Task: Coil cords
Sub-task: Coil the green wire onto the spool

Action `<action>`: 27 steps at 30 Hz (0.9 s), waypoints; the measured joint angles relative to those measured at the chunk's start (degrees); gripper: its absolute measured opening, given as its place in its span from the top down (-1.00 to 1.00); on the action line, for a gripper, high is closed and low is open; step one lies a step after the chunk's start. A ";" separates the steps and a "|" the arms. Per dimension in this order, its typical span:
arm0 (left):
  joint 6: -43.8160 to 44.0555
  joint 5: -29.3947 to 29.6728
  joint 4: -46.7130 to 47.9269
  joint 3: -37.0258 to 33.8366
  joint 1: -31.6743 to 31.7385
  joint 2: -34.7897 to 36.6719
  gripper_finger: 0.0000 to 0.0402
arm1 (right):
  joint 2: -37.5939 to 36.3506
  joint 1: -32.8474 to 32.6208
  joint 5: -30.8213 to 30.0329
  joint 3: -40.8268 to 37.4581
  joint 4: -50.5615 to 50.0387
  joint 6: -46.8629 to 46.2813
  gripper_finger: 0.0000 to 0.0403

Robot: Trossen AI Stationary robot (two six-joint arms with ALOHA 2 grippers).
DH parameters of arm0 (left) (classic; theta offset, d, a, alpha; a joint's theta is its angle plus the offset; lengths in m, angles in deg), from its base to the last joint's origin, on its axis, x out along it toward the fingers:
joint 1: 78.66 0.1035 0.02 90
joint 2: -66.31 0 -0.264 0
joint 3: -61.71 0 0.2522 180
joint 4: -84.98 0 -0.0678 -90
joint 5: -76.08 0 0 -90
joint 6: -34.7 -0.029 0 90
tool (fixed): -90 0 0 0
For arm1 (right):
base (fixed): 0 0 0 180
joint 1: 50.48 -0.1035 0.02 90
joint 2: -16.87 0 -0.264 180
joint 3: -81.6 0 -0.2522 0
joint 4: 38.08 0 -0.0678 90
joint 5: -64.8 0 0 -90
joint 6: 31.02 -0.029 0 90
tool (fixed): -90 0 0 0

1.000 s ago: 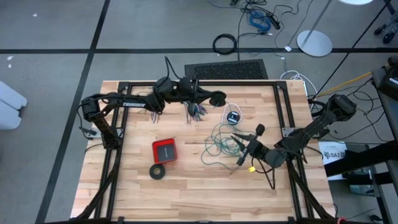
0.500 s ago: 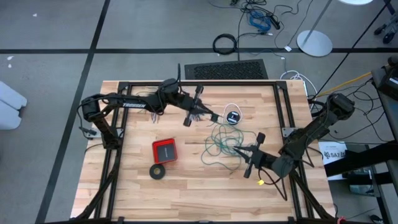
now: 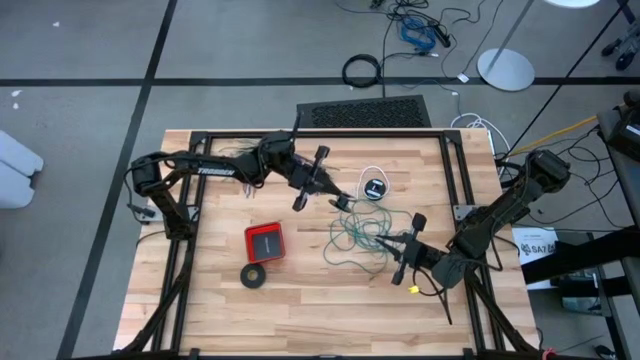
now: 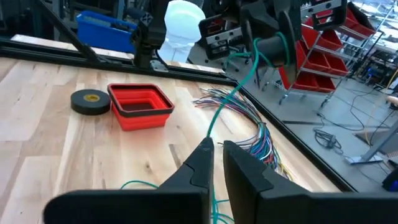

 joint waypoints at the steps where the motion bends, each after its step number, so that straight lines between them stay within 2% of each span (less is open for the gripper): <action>1: -0.27 0.73 -0.02 0.00 0.05 0.00 1.00 | 0.00 0.00 0.04 0.00 0.36 0.00 0.84; 6: -2.68 12.34 -0.74 0.00 -0.59 0.00 1.00 | 0.00 0.54 -0.05 0.00 1.84 -0.26 0.65; 8: -2.72 17.59 -1.71 0.00 -1.42 0.00 1.00 | 0.00 1.07 -1.88 0.00 1.77 -1.08 0.58; 12: -0.09 28.12 -4.15 0.01 -3.47 0.00 1.00 | 0.00 1.60 -9.47 0.00 1.59 0.00 0.53; 17: 9.36 41.94 -8.46 0.02 -5.49 0.00 1.00 | 0.00 2.03 -18.62 0.00 2.15 5.18 0.55; 22: 18.09 47.20 -11.47 0.02 -6.54 0.00 1.00 | 0.00 5.14 -20.36 0.00 2.08 7.15 0.55; 27: 21.38 54.61 -11.94 0.04 -9.36 -0.53 1.00 | 0.00 10.32 -20.39 0.00 2.12 7.19 0.55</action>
